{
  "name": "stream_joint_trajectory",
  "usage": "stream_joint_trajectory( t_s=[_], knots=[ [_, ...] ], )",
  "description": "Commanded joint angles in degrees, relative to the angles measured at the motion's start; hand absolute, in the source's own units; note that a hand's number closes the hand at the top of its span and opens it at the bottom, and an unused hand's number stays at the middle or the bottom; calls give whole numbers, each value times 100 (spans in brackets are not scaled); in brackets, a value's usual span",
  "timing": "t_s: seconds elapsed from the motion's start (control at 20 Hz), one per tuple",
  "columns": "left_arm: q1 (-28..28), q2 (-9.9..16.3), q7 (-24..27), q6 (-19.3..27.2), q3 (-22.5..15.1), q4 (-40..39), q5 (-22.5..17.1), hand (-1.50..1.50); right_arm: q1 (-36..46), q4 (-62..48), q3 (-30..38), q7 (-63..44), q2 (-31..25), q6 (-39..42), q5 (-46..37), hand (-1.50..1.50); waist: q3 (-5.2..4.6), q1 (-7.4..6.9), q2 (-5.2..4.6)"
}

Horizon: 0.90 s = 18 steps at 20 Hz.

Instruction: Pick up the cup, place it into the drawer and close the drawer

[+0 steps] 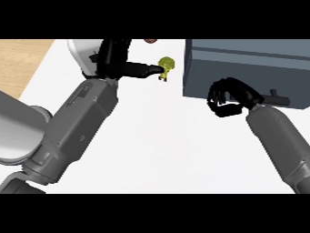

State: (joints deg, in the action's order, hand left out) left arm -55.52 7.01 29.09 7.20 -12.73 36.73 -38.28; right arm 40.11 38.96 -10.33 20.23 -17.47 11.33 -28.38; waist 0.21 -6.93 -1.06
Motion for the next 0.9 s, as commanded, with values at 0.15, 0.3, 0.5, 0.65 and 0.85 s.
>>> stream_joint_trajectory(
  t_s=[0.15,0.3,0.5,0.65,0.85],
  knots=[
    [464,143,-95,-165,-39,399,-49,-150,1068,-1034,783,299,-465,-288,253,150,10,-232,-67],
    [439,343,-111,-304,-45,414,-2,-150,1217,-1104,958,95,-444,-357,393,150,11,-295,-141],
    [569,404,-193,-502,-87,591,-49,-150,1281,-1023,1102,42,-752,-47,567,150,6,-460,-135],
    [714,478,-172,-624,-169,608,16,-150,1369,-909,1200,3,-840,176,726,150,0,-459,-141],
    [702,463,-238,-653,-133,700,-55,-150,1314,-752,1229,-19,-916,365,833,150,1,-566,-162]
  ],
)
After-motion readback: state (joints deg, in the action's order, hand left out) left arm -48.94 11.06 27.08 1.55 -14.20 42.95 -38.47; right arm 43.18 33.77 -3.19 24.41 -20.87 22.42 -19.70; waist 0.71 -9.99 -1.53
